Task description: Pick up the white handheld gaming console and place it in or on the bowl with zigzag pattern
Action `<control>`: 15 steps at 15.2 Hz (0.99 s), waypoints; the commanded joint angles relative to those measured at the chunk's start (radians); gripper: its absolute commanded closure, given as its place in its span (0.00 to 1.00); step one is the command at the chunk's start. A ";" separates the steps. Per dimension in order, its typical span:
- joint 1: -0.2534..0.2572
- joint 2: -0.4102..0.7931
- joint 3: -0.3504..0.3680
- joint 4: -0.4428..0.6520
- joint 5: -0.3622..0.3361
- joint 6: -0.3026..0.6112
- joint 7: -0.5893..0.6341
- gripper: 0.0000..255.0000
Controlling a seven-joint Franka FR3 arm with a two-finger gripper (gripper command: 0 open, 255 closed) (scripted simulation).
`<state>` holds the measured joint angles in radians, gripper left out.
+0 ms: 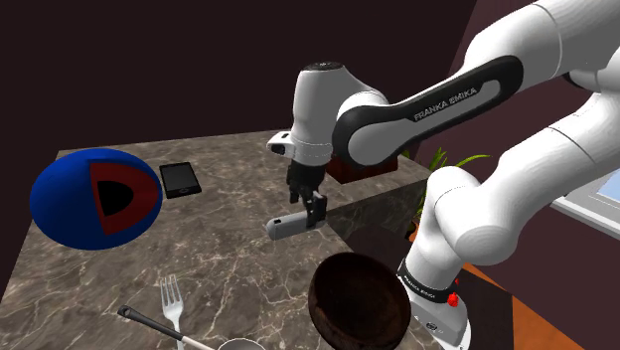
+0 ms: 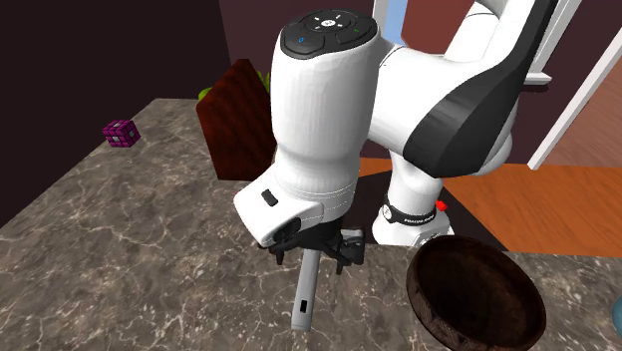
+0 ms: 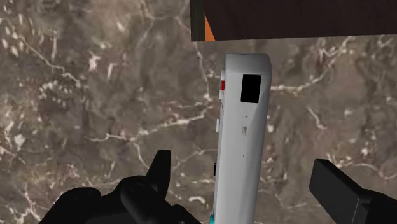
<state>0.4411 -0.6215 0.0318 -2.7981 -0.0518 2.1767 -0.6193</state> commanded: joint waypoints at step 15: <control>-0.001 0.038 0.001 -0.028 -0.003 0.067 0.003 1.00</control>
<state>0.4398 -0.5834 0.0329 -2.8263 -0.0551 2.2439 -0.6168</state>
